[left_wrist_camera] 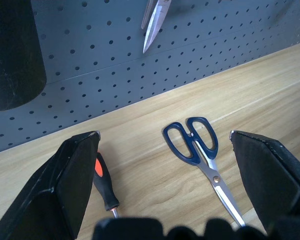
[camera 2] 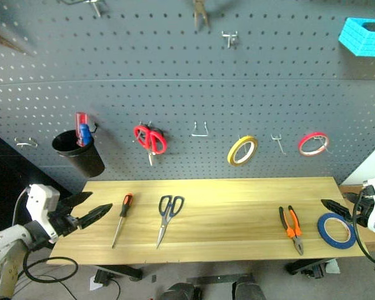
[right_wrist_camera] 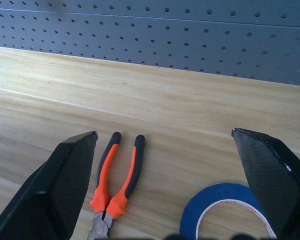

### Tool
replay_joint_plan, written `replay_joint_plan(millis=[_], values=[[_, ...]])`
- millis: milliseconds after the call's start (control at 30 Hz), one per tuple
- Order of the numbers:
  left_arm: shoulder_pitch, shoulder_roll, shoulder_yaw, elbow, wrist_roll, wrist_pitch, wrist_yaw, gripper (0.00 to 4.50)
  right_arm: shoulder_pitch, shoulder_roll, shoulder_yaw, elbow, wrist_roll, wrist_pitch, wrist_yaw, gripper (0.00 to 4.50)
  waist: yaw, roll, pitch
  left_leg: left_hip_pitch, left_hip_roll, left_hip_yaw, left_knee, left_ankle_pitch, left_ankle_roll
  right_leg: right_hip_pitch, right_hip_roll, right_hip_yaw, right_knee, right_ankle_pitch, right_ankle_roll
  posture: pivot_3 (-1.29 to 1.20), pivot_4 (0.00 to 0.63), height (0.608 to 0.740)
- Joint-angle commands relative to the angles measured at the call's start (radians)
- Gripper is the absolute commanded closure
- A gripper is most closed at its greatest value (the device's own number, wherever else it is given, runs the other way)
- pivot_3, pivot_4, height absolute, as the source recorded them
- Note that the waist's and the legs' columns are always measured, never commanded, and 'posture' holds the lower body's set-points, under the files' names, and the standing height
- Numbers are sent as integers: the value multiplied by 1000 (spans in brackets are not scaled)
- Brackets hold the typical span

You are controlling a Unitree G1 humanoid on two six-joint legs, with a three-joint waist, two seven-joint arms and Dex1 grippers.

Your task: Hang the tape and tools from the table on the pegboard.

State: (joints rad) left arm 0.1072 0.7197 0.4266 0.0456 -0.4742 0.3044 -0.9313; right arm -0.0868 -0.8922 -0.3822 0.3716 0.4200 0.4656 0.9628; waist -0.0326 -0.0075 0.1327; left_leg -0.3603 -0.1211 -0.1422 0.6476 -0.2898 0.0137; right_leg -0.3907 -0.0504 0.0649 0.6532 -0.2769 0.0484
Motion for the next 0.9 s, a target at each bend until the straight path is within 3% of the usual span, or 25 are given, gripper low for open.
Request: replay_joint_plan(millis=[33, 400, 600, 900], values=[[-10, -1, 17, -25, -23, -1, 2, 28, -4, -1, -23, -21, 14, -7, 9, 0, 0, 0, 0, 0, 0, 0, 0, 0, 0, 0, 0, 0, 0, 0, 0, -93, 141, 740], [11, -9, -52, -134, -43, 52, -26, 28, -2, -22, -24, -21, -3, 27, -21, 0, 0, 2, 11, 0, 0, 0, 0, 0, 0, 0, 0, 0, -1, 0, 0, -105, 179, 740], [-17, -50, -210, -279, -50, 101, -25, 28, -18, -22, 40, -33, -66, 89, -97, 0, 0, 1, 24, 0, 0, 0, 0, 0, 0, 0, 0, 0, -1, 0, 0, -109, 199, 740], [-109, -153, -539, -406, 60, 99, 11, 28, -214, 23, 243, 89, -210, 238, -212, 0, -9, -3, 51, 0, 1, 5, 0, 0, 1, 0, 0, 4, -1, 2, 1, -95, 241, 740]])
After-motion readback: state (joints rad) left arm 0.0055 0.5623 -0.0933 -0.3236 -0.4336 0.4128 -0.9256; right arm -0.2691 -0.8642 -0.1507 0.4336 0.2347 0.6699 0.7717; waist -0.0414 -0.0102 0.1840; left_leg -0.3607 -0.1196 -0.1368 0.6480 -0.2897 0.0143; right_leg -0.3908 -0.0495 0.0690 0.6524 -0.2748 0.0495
